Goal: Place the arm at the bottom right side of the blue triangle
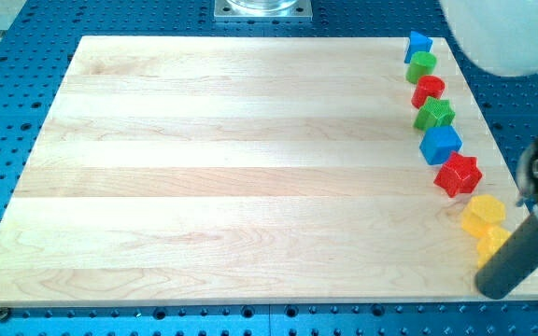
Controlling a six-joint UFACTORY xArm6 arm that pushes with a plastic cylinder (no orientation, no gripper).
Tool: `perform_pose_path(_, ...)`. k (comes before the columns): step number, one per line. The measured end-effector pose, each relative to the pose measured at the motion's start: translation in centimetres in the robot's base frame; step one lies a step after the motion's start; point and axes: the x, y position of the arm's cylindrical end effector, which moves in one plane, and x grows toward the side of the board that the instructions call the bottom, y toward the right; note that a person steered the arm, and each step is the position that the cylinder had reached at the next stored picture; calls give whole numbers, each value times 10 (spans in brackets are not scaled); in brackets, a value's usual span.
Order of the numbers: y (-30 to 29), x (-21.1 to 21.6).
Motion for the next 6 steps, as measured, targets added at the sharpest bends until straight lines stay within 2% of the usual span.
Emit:
perform_pose_path(1,40,-1)
perform_pose_path(2,55,-29)
perform_pose_path(3,79,-81)
perform_pose_path(6,78,-259)
